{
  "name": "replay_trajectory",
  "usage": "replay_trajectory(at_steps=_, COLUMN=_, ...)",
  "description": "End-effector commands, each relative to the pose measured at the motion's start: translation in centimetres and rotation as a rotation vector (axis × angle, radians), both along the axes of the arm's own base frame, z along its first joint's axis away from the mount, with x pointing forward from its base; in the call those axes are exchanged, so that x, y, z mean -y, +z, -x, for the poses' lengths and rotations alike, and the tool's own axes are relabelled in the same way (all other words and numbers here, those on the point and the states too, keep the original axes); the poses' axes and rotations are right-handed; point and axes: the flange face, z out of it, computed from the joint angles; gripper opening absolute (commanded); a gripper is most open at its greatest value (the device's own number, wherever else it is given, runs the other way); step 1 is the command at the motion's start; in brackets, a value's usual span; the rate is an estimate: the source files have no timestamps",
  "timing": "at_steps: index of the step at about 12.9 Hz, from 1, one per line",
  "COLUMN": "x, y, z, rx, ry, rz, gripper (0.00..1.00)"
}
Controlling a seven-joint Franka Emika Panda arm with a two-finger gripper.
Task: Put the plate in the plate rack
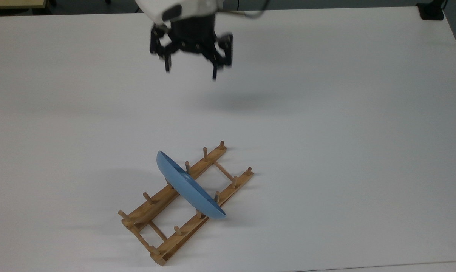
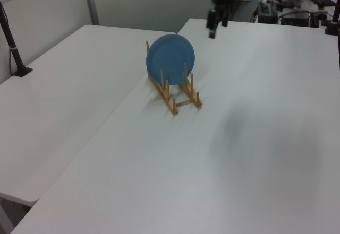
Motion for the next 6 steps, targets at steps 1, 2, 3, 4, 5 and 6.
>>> replay_trajectory(at_steps=1, x=4.5, y=2.2, z=5.3, rx=-0.116, ry=0.149, rz=-0.092, gripper=1.0)
replay_trajectory(at_steps=2, x=5.0, y=2.6, z=5.9, rx=-0.125, ry=0.142, rz=-0.094, gripper=1.0)
replay_trajectory(at_steps=3, x=5.8, y=2.6, z=6.2, rx=-0.139, ry=0.122, rz=-0.097, gripper=1.0)
replay_trajectory(at_steps=4, x=6.8, y=2.4, z=6.5, rx=-0.162, ry=0.097, rz=-0.101, gripper=1.0)
replay_trajectory(at_steps=5, x=6.8, y=2.7, z=6.7, rx=-0.158, ry=0.097, rz=-0.098, gripper=1.0)
replay_trajectory(at_steps=6, x=7.0, y=2.7, z=6.7, rx=-0.156, ry=0.103, rz=-0.085, gripper=1.0)
